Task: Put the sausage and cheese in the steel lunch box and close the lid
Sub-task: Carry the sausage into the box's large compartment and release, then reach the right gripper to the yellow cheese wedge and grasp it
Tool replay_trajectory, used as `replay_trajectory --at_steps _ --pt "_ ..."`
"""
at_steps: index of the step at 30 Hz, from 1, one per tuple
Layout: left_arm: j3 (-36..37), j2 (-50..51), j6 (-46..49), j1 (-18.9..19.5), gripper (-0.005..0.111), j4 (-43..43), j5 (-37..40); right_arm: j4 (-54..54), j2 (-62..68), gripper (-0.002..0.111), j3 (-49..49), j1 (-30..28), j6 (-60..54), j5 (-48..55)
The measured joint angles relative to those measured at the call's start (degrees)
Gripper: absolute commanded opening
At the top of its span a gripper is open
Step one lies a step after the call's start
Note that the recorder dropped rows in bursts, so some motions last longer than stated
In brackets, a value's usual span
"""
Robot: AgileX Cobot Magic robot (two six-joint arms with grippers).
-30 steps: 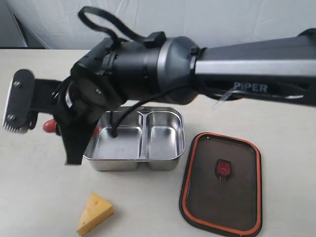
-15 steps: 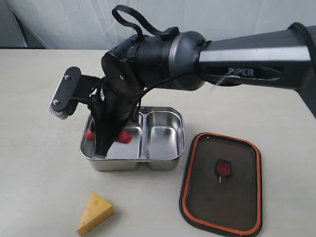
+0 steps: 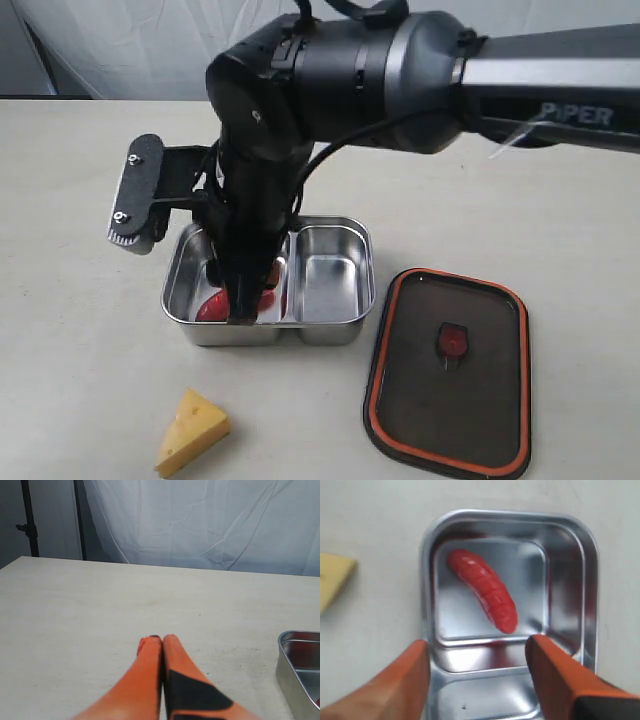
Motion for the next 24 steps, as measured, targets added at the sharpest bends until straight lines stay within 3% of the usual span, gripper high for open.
replay_trajectory --at_steps 3,7,12,24 --pt "0.0 0.0 0.0 0.0 0.000 0.0 0.0 6.8 -1.7 0.058 0.0 4.1 -11.3 2.5" --pt "0.0 0.0 0.0 0.0 0.000 -0.4 0.0 8.1 0.1 0.058 0.0 10.1 -20.4 2.9" --pt "0.0 0.0 0.0 0.0 0.000 -0.4 0.0 5.9 3.7 0.058 0.0 13.9 -22.4 2.8" --pt "0.0 0.0 0.0 0.0 0.000 -0.4 0.0 4.8 9.1 0.058 0.0 14.6 -22.9 2.5"
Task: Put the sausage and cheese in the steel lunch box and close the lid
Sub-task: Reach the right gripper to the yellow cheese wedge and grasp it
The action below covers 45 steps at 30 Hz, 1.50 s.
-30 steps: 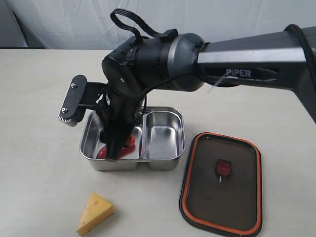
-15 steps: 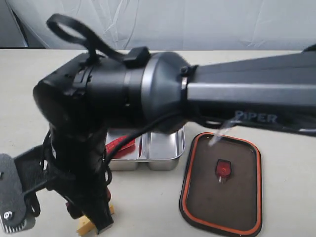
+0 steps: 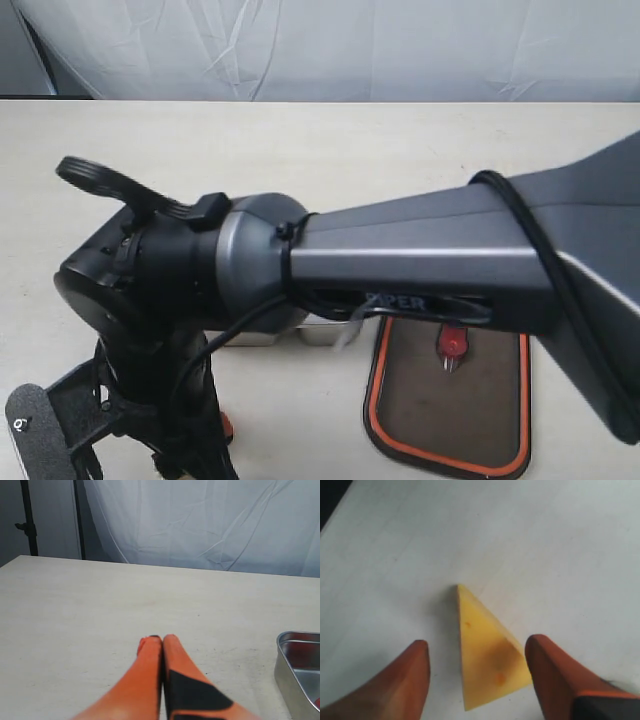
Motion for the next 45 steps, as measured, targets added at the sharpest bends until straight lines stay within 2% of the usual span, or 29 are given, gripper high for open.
replay_trajectory --at_steps 8,10,17,28,38,41,45 --pt "0.0 0.0 0.0 0.0 0.000 0.0 0.0 -0.3 2.7 0.058 0.0 0.0 0.0 -1.3" --pt "0.0 0.0 0.0 0.0 0.000 0.0 0.0 -0.6 3.3 0.052 0.0 0.0 0.0 -1.5" --pt "0.0 0.0 0.0 0.0 0.000 0.0 0.0 -0.9 4.4 -0.001 0.0 0.0 0.1 -1.6" --pt "0.0 0.0 0.0 0.0 0.000 0.0 0.0 -0.3 4.0 0.000 0.0 0.0 5.1 -1.2" --pt "0.0 0.0 0.0 0.0 0.000 0.0 0.0 -0.3 -5.0 0.000 0.0 0.0 9.1 -3.0" --pt "0.0 0.0 0.0 0.0 0.000 0.0 0.0 0.2 -7.8 0.000 0.0 -1.6 11.2 -3.2" --pt "0.0 0.0 0.0 0.0 0.000 0.0 0.0 0.2 -11.1 0.000 0.0 -6.7 14.8 -3.4"
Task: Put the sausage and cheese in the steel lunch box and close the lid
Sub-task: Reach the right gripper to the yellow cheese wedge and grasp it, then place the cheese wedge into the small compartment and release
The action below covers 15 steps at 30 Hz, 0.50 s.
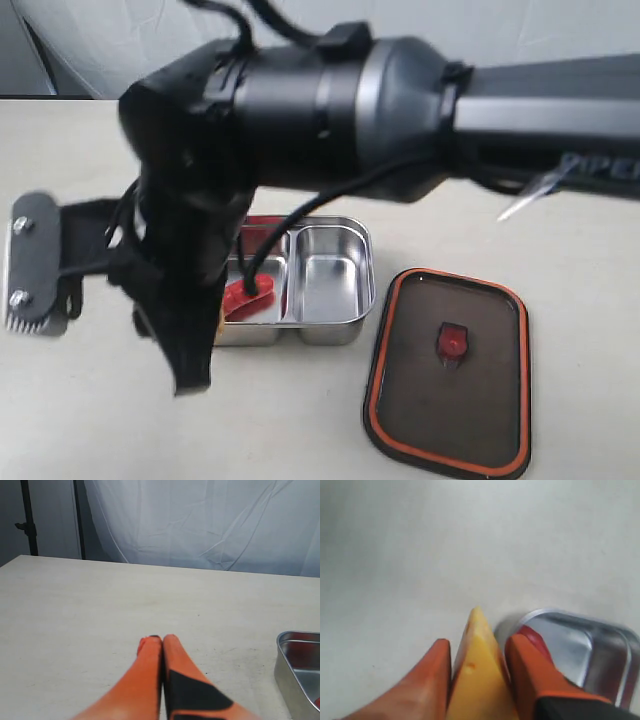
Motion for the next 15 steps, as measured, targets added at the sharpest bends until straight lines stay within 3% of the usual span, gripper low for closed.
replay_trajectory --at_steps 9,15 --pt "0.0 0.0 0.0 0.0 0.000 0.0 0.0 -0.2 -2.8 0.000 0.0 -14.4 9.9 -0.5" --pt "0.0 0.0 0.0 0.0 0.000 0.0 0.0 3.4 -2.5 0.000 0.0 -19.8 12.3 -0.5"
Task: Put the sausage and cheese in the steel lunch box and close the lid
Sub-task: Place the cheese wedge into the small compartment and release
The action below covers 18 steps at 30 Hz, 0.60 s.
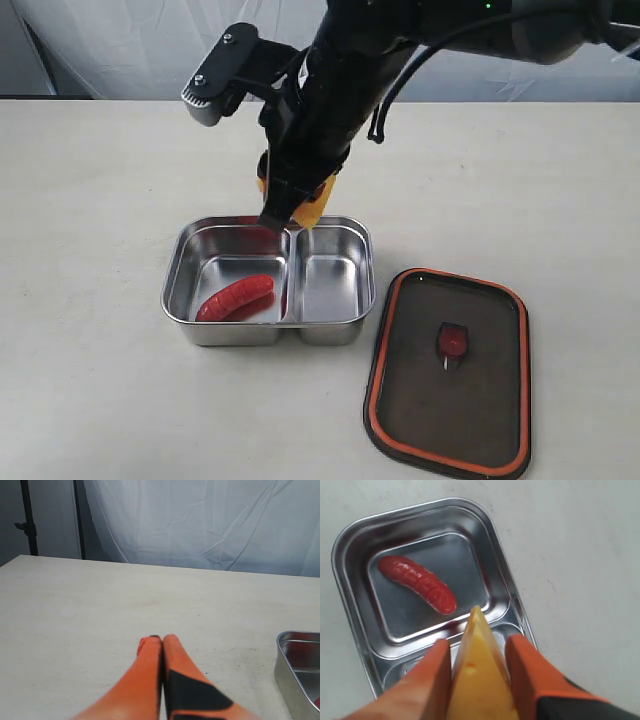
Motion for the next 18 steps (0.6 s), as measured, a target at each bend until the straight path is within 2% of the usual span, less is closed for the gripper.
replay_trajectory --at_steps 10,15,18 --pt "0.0 0.0 0.0 0.0 0.000 0.0 0.0 1.1 6.5 0.000 0.0 -1.7 0.9 0.5" --pt "0.0 0.0 0.0 0.0 0.000 0.0 0.0 -3.5 9.6 0.000 0.0 -2.0 4.0 2.4" --pt "0.0 0.0 0.0 0.0 0.000 0.0 0.0 -4.6 10.4 0.007 0.0 -2.1 4.6 3.5"
